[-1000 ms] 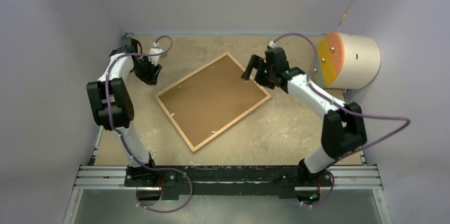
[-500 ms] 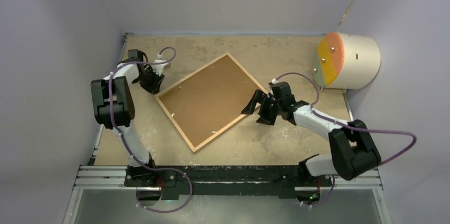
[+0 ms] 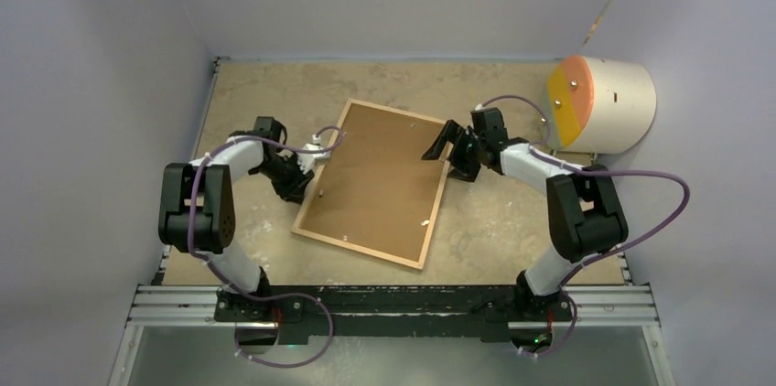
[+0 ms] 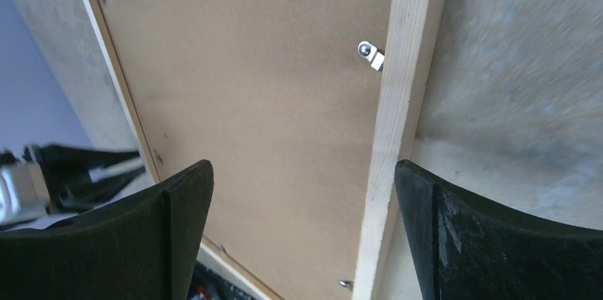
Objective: Put the photo into the frame
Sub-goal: Adjust the photo frame at the center of the board.
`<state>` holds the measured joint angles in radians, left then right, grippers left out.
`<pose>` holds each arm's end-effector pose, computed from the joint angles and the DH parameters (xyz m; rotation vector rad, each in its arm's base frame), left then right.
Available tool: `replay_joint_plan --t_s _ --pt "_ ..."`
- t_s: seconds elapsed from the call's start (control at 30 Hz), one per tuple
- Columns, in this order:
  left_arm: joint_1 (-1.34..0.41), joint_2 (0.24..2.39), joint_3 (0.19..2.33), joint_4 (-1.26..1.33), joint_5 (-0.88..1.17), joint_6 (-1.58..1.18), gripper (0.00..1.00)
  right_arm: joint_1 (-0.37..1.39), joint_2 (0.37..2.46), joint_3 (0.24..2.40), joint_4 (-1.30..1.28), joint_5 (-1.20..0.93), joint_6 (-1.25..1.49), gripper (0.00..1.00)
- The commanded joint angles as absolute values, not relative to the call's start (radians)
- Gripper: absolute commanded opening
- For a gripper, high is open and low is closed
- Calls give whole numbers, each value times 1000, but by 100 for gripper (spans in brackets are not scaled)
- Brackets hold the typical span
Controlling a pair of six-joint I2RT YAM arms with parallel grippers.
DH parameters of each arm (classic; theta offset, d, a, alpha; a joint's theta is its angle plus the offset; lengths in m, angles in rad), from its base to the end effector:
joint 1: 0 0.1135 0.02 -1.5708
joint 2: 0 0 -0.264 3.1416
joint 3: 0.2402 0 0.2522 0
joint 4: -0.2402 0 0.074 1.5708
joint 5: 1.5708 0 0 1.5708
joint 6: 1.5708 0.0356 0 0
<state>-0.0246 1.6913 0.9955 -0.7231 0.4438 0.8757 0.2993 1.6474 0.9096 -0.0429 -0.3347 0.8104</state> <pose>0.2938 -0.0225 0.1597 1.2535 2.4841 -0.4843 0.3198 0.1109 0.1806 0.4595 2.4522 0.9040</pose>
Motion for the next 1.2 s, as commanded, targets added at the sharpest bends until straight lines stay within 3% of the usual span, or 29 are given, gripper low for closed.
replay_joint_plan --t_s 0.0,0.1,0.23,0.33,0.43,0.7,0.87,1.17 --pt "-36 1651 946 -896 555 975 25 284 1617 1029 -156 -220 700 99" --pt "10 1653 985 -877 564 950 25 287 1567 1046 -175 -126 684 98" --pt "102 1734 1099 -963 684 930 31 344 1475 1008 -107 -169 725 91" --pt "106 1772 1116 -995 767 925 38 483 1472 986 -14 -234 777 88" --pt "106 1821 1131 -1005 815 919 39 617 1535 983 89 -286 834 84" --pt "106 1879 1109 -968 797 917 27 852 1783 1079 267 -320 934 76" --pt "106 1878 1090 -949 788 915 21 901 1891 1163 292 -329 953 74" --pt "106 1874 1079 -934 785 905 20 914 2011 1273 303 -328 953 69"
